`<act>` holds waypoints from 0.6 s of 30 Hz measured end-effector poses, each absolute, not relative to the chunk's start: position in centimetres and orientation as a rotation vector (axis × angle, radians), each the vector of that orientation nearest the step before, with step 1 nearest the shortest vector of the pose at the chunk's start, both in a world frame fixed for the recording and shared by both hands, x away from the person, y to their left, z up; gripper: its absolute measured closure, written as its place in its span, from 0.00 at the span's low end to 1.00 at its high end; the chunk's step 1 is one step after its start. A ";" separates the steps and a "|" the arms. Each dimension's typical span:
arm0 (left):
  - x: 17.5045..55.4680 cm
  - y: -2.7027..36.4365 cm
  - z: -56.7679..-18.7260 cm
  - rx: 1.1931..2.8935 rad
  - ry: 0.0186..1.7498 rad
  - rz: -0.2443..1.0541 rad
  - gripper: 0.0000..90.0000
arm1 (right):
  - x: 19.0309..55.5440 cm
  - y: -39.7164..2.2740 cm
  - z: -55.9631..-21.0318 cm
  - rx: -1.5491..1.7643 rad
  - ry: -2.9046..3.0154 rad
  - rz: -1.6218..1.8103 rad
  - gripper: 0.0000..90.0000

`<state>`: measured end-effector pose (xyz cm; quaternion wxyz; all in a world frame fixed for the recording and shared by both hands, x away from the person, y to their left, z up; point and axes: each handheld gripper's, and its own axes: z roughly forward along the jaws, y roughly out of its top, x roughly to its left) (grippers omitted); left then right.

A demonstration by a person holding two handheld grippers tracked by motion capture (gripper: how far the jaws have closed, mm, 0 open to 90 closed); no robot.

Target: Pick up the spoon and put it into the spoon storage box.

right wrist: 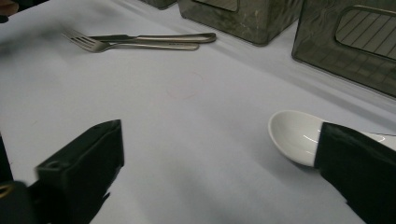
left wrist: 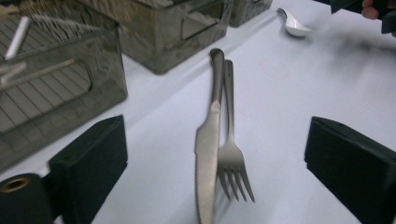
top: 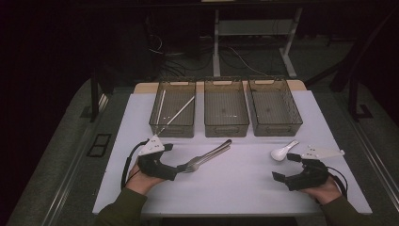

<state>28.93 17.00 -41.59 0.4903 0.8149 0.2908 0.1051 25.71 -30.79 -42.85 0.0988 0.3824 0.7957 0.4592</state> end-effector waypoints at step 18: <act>28.1 16.5 -42.5 1.996 0.719 0.200 0.00 | 28.3 -32.5 -41.6 1.206 2.331 1.255 0.58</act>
